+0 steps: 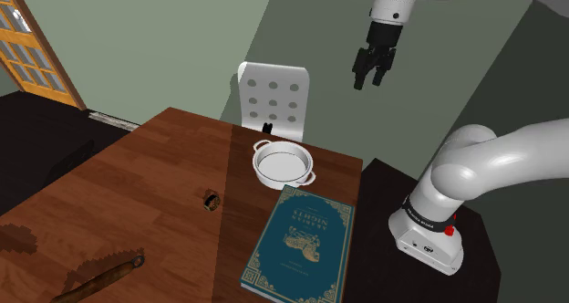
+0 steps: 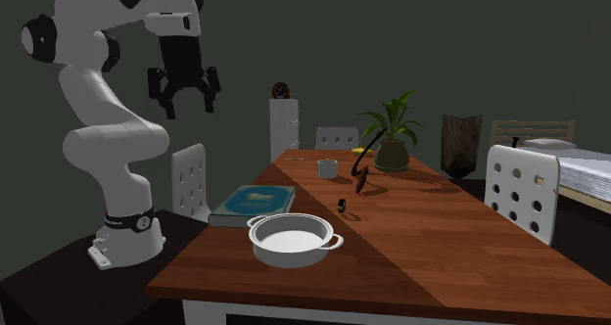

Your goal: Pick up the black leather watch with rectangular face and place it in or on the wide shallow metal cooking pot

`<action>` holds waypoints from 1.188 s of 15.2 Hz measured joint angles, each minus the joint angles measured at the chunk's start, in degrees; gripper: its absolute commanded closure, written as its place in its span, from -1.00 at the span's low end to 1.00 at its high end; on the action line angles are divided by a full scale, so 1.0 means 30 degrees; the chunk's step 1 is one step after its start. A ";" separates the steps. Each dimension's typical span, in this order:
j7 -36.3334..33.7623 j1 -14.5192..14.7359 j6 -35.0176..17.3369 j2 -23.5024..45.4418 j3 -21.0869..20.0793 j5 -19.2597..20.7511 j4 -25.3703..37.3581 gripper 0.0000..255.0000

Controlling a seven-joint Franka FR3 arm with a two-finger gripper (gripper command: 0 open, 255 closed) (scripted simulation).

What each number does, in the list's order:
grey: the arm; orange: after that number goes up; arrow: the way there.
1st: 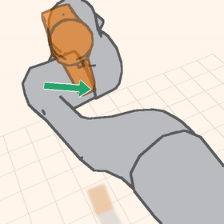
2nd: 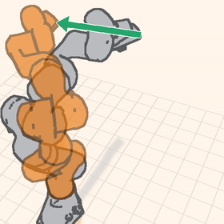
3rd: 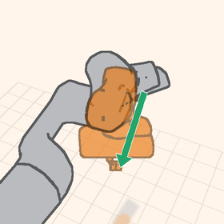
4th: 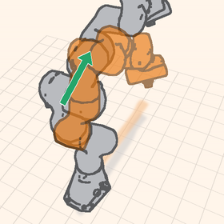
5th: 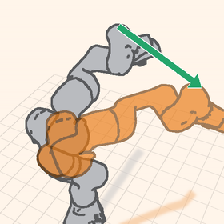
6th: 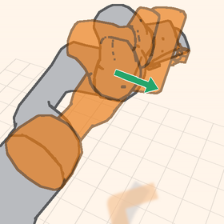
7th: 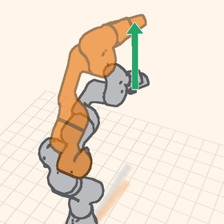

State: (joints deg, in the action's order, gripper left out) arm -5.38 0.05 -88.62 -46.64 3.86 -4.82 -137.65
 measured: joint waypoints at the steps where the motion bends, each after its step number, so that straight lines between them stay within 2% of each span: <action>1: 0.0000 0.0000 0.0000 0.0000 0.0000 0.0000 0.0000 -1.00; 9: -0.2326 0.1063 -0.3333 0.1726 -0.2715 -0.1567 -0.1207 -1.00; 18: -0.5235 0.2056 -0.7827 0.6207 -0.6063 -0.2579 -0.0684 -1.00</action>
State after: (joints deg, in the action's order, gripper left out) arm -21.08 6.21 -112.10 -28.02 -14.33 -12.56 -139.70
